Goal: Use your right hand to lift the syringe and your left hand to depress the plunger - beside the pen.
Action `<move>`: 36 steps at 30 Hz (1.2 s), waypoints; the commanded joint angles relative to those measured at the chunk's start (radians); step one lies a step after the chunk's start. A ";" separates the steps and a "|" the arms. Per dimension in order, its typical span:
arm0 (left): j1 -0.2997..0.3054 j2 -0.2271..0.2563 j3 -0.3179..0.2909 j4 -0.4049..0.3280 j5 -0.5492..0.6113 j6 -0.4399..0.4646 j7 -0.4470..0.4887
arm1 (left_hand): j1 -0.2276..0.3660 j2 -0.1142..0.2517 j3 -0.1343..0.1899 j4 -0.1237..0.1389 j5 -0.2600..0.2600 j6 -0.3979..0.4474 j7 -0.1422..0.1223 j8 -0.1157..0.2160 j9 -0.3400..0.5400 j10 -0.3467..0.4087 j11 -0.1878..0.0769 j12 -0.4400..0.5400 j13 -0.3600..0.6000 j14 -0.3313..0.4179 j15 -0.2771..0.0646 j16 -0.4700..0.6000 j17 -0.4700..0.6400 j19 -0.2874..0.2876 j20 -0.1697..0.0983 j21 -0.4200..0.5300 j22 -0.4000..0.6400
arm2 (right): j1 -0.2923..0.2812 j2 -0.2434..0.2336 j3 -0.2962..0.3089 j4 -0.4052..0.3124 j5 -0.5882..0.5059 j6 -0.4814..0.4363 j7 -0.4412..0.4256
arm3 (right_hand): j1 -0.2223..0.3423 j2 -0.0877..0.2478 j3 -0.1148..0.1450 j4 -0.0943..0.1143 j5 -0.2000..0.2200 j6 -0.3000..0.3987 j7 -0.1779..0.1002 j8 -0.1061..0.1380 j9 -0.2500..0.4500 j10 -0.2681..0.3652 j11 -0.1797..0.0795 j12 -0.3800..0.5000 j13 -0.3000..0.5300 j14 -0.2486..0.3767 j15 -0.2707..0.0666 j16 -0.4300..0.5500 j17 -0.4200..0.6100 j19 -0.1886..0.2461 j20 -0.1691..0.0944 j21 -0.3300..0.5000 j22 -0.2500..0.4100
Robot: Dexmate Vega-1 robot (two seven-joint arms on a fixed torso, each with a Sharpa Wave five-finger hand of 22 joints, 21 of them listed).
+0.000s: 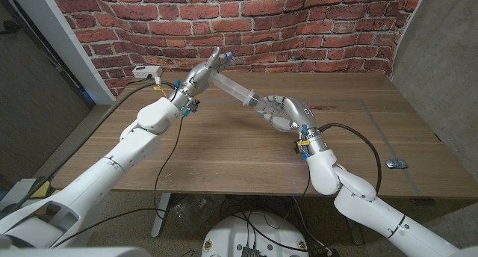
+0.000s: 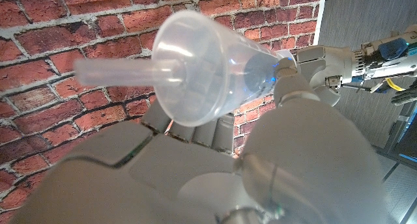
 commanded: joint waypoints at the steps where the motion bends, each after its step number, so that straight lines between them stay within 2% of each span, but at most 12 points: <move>1: -0.009 -0.019 0.010 0.013 -0.012 -0.007 -0.012 | 0.001 0.003 0.000 0.002 -0.002 0.002 -0.001 -0.003 0.003 -0.002 -0.004 0.002 0.002 -0.004 0.001 -0.003 0.004 -0.005 0.003 0.002 0.003 | 0.017 0.020 -0.010 0.018 0.006 0.016 -0.012 | 0.144 0.156 0.071 0.058 0.005 0.142 -0.130 -0.003 0.005 0.079 -0.054 -0.006 0.005 0.020 -0.076 -0.002 0.003 -0.007 -0.091 0.007 0.001; 2: -0.011 -0.018 0.012 0.013 -0.012 -0.004 -0.015 | 0.001 0.003 0.000 0.002 -0.002 0.002 -0.001 -0.003 0.003 -0.002 -0.004 0.002 0.002 -0.004 0.001 -0.003 0.004 -0.005 0.003 0.002 0.003 | 0.018 0.021 -0.010 0.019 0.007 0.017 -0.012 | 0.144 0.156 0.072 0.058 0.005 0.141 -0.130 -0.004 0.005 0.077 -0.062 -0.008 0.005 0.020 -0.075 -0.002 0.003 -0.007 -0.091 0.009 0.000; 9: -0.024 -0.022 0.023 0.021 -0.012 0.008 -0.029 | 0.001 0.003 0.000 0.002 -0.002 0.002 0.000 -0.003 0.003 -0.002 -0.004 0.003 0.002 -0.005 0.000 -0.003 0.004 -0.007 0.004 0.002 0.003 | 0.032 0.030 -0.017 0.031 0.008 0.027 -0.014 | 0.143 0.156 0.072 0.057 0.005 0.142 -0.131 -0.006 0.006 0.075 -0.064 -0.011 0.005 0.021 -0.075 -0.003 0.004 -0.009 -0.091 0.012 -0.001; 10: -0.026 -0.022 0.025 0.023 -0.011 0.009 -0.031 | 0.001 0.003 0.000 0.002 -0.002 0.003 0.000 -0.003 0.003 -0.002 -0.004 0.003 0.002 -0.005 0.000 -0.003 0.004 -0.007 0.004 0.002 0.003 | 0.034 0.030 -0.018 0.032 0.008 0.030 -0.013 | 0.143 0.156 0.072 0.057 0.005 0.141 -0.131 -0.006 0.006 0.079 -0.058 -0.011 0.005 0.021 -0.076 -0.003 0.004 -0.009 -0.091 0.014 -0.001; 17: -0.044 -0.033 0.040 0.035 -0.010 0.010 -0.050 | 0.002 0.003 0.000 0.002 -0.003 0.003 -0.001 -0.003 0.003 -0.003 -0.004 0.002 0.002 -0.007 -0.001 -0.003 0.004 -0.009 0.006 0.001 0.003 | 0.048 0.037 -0.024 0.042 0.010 0.036 -0.008 | 0.143 0.155 0.072 0.056 0.005 0.143 -0.131 -0.007 0.006 0.078 -0.067 -0.013 0.005 0.020 -0.075 -0.004 0.004 -0.010 -0.092 0.018 -0.002; 20: -0.051 -0.038 0.046 0.042 -0.011 0.010 -0.058 | 0.002 0.003 0.000 0.002 -0.003 0.003 -0.001 -0.003 0.003 -0.004 -0.004 0.002 0.002 -0.007 0.000 -0.003 0.004 -0.010 0.007 0.001 0.003 | 0.052 0.041 -0.026 0.044 0.009 0.037 -0.008 | 0.143 0.155 0.073 0.056 0.005 0.144 -0.130 -0.007 0.007 0.079 -0.058 -0.014 0.005 0.021 -0.076 -0.004 0.004 -0.011 -0.091 0.020 -0.002; 35: -0.067 -0.065 0.063 0.061 -0.016 -0.006 -0.077 | 0.002 0.004 0.000 0.003 -0.003 0.003 -0.003 -0.003 0.003 -0.003 -0.005 0.003 0.002 -0.006 -0.002 -0.002 0.004 -0.012 0.008 0.001 0.003 | 0.062 0.051 -0.031 0.054 0.009 0.036 -0.014 | 0.143 0.156 0.073 0.055 0.005 0.144 -0.131 -0.009 0.007 0.080 -0.066 -0.017 0.006 0.021 -0.076 -0.004 0.005 -0.015 -0.091 0.025 -0.003; 36: -0.066 -0.065 0.063 0.060 -0.016 -0.006 -0.077 | 0.002 0.004 0.000 0.003 -0.003 0.003 -0.002 -0.003 0.003 -0.003 -0.005 0.003 0.002 -0.006 -0.001 -0.002 0.004 -0.012 0.008 0.001 0.003 | 0.062 0.051 -0.031 0.055 0.010 0.037 -0.016 | 0.143 0.156 0.073 0.055 0.005 0.145 -0.132 -0.009 0.007 0.083 -0.059 -0.017 0.006 0.022 -0.076 -0.004 0.005 -0.015 -0.091 0.026 -0.003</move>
